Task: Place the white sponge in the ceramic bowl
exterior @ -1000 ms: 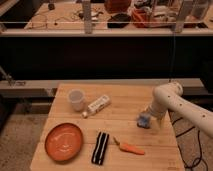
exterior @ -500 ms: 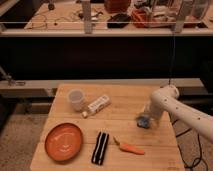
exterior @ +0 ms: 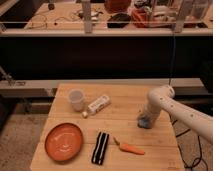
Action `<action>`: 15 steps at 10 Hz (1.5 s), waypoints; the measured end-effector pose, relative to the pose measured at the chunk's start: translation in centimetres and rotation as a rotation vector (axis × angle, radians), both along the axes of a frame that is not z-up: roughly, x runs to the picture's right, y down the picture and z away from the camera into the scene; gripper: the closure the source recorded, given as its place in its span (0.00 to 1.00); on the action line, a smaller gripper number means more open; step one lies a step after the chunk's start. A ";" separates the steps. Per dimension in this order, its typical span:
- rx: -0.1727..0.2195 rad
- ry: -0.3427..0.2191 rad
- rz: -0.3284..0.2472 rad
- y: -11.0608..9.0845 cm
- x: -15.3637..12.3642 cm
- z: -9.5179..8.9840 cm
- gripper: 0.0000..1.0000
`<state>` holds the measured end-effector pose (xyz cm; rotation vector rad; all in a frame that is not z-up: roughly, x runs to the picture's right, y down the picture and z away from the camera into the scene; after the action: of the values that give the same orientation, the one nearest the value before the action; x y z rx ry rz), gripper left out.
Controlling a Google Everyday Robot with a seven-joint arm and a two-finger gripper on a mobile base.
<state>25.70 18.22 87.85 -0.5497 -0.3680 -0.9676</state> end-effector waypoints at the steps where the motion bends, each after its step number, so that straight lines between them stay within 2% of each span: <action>1: -0.001 0.006 0.004 0.0 0.0 0.0 0.60; 2: -0.001 0.009 0.006 0.0 0.1 0.0 0.58; 3: -0.001 0.009 0.006 0.0 0.1 0.0 0.47; 5: -0.001 0.009 0.006 0.0 0.1 0.0 0.40; 7: -0.002 0.009 0.005 -0.1 0.1 -0.2 0.52; 11: 0.000 -0.003 -0.004 -0.6 -0.7 -0.9 0.93; 13: -0.006 -0.004 -0.008 -0.6 -0.9 -1.2 1.00; 15: -0.005 -0.007 -0.012 -0.9 -1.2 -1.5 1.00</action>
<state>24.46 17.30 86.32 -0.5537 -0.3736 -0.9811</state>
